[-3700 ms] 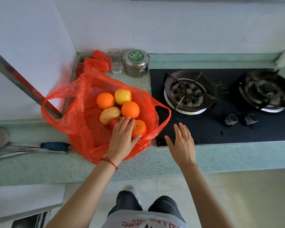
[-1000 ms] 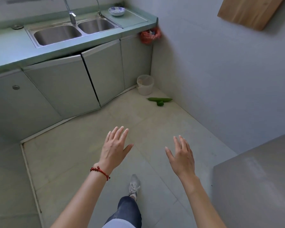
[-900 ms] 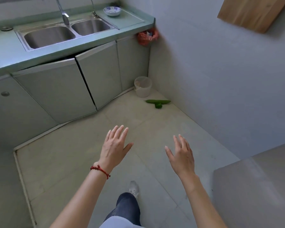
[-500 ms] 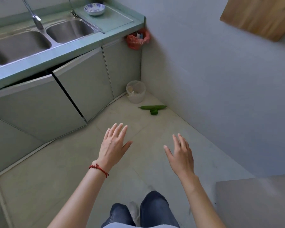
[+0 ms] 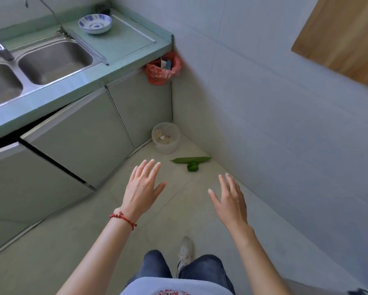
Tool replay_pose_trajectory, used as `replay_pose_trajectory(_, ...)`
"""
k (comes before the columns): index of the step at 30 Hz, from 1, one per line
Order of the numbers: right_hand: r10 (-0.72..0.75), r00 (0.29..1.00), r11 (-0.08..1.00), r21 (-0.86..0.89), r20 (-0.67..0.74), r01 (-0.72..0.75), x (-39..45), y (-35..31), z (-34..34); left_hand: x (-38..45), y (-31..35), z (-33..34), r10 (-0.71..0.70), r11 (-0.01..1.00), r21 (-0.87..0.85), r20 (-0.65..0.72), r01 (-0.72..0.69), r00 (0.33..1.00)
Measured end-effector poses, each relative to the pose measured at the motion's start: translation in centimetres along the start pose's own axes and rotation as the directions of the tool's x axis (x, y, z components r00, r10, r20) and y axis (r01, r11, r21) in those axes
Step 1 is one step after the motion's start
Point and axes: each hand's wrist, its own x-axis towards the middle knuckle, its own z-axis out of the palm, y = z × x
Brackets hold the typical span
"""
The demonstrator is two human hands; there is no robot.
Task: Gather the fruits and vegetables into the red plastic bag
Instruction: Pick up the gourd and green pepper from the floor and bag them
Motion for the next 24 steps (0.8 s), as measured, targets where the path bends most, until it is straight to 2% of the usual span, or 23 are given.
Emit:
replay_pose_trajectory(5,0.023,1.000,1.000,0.016,0.019,-0.023,6.8,-0.5,-0.3,6.9,-0.3,0.0,0.000,1.000,-0.003,0.048,0.000,0.999)
replay_pose_trajectory(12,0.096,0.995,0.995,0.024,0.025,-0.097,15.5,-1.7,1.0,17.5,-2.3,1.5,0.069,0.997,-0.022,0.097,-0.067,0.993)
replay_pose_trajectory(24,0.353,0.932,0.914,0.186,0.078,-0.362,27.9,-2.7,3.2,33.3,-5.8,5.5,0.217,0.976,-0.061,0.305,-0.209,0.927)
